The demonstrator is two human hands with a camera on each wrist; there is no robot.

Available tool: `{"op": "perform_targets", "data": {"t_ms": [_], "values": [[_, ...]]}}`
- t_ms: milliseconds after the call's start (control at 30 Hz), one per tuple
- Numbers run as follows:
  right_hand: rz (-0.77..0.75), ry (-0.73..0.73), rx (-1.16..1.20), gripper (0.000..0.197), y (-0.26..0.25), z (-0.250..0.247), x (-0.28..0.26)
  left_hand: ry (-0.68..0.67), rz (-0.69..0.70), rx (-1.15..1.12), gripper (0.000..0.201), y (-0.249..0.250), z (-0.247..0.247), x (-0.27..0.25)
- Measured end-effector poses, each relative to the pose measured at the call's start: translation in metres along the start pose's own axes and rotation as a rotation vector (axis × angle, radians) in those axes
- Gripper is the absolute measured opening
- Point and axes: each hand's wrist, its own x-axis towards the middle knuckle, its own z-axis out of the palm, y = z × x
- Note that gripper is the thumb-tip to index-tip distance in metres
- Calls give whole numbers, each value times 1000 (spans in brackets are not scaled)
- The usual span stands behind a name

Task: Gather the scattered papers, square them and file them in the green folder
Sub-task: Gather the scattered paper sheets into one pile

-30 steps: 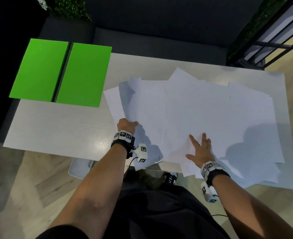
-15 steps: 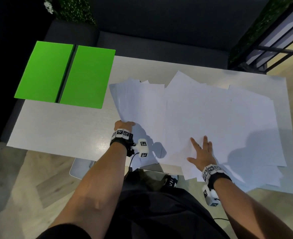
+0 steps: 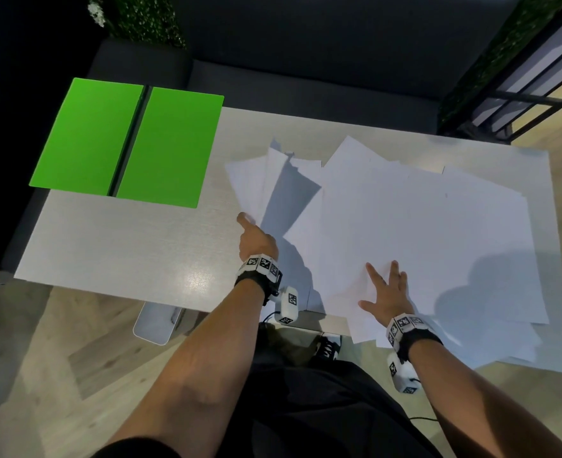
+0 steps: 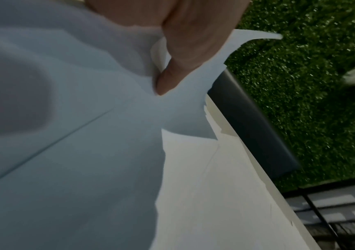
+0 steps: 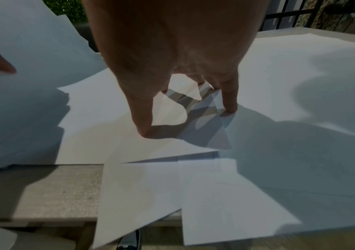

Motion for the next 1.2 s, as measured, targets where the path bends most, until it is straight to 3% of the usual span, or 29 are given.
{"op": "perform_targets", "data": {"t_ms": [67, 167, 300, 400, 500, 600, 667, 800, 833, 900, 1000, 1200], "values": [[-5, -9, 3, 95, -2, 0, -1, -21, -36, -42, 81, -6, -8, 12], [-18, 8, 19, 89, -4, -3, -7, -113, -35, -16, 53, -20, -26, 35], [-47, 228, 70, 56, 10, -17, -10, -160, -72, -66, 58, -38, -32, 53], [141, 398, 198, 49, 39, -31, 4, -175, -71, -105, 58, -45, -32, 55], [379, 297, 176, 84, 67, -39, 24, -177, -71, -93, 64, -50, -31, 54], [377, 119, 143, 101, 78, -31, 35, -171, -65, -72, 67, -53, -29, 55], [315, 92, 89, 97, 72, -21, 30, -162, -86, -54, 60, -53, -29, 52], [326, 290, 150, 62, 69, -23, 20, -172, -114, -65, 56, -57, -31, 49], [387, 325, 193, 64, 76, -29, 22, -174, -107, -72, 57, -58, -32, 49], [577, 331, 311, 92, 93, -41, 28, -178, -84, -66, 60, -62, -33, 49], [775, 228, 409, 132, 103, -51, 34, -179, -63, -68, 60, -64, -33, 42], [800, 134, 381, 144, 75, -47, 49, -186, -71, -69, 60, -65, -37, 34]]}}
